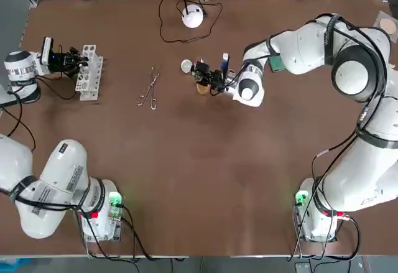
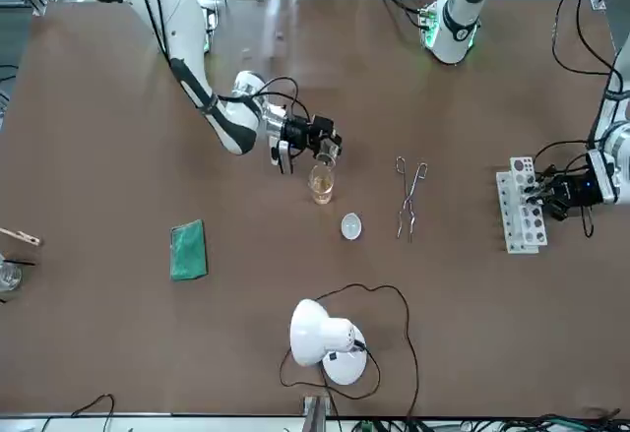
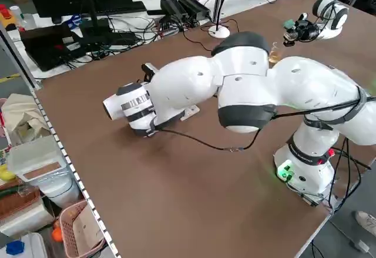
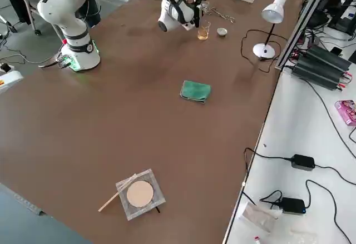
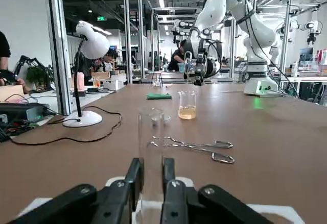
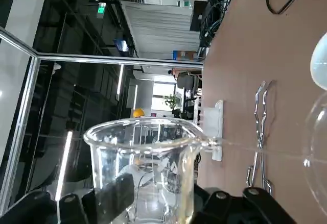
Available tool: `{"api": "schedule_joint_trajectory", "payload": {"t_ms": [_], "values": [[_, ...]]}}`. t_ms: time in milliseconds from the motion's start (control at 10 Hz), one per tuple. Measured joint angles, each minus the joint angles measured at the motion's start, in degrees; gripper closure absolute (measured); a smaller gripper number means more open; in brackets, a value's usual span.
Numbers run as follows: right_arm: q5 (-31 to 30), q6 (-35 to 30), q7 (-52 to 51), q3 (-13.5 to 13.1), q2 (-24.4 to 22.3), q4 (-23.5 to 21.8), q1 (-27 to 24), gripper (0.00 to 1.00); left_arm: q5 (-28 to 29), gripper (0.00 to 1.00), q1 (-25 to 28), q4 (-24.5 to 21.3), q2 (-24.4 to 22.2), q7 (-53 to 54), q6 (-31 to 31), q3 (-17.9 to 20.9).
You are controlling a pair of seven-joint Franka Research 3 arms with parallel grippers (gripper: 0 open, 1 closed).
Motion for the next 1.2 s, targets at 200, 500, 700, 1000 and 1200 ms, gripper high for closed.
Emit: {"api": "schedule_joint_trajectory", "payload": {"t_ms": [200, 500, 700, 1000, 1200], "values": [[0.01, 0.26, 1.06, 0.0, 0.0, 0.03, -0.13, 0.61, 0.0, 0.79, -0.09, 0.02, 0.0, 0.0, -0.01, 0.04], [0.03, 0.78, 2.74, 0.0, 0.0, 0.37, -0.15, 0.61, 0.0, 0.75, -0.09, 0.05, 0.0, 0.0, -0.02, 0.09], [0.06, 0.84, 4.29, 0.0, 0.0, 0.65, -0.19, 0.61, 0.01, 0.48, -0.09, 0.17, 0.0, 0.0, -0.03, 0.12], [0.56, 1.53, 6.45, 0.0, 0.0, 0.94, -0.24, 0.61, 0.01, 0.03, -0.11, 0.92, -0.23, 0.0, -0.13, 0.09], [0.64, 1.83, 9.07, 0.0, 0.0, 1.4, -0.26, 0.61, 0.02, 0.0, -0.05, 1.62, -1.97, 0.0, -0.3, 0.07]]}}
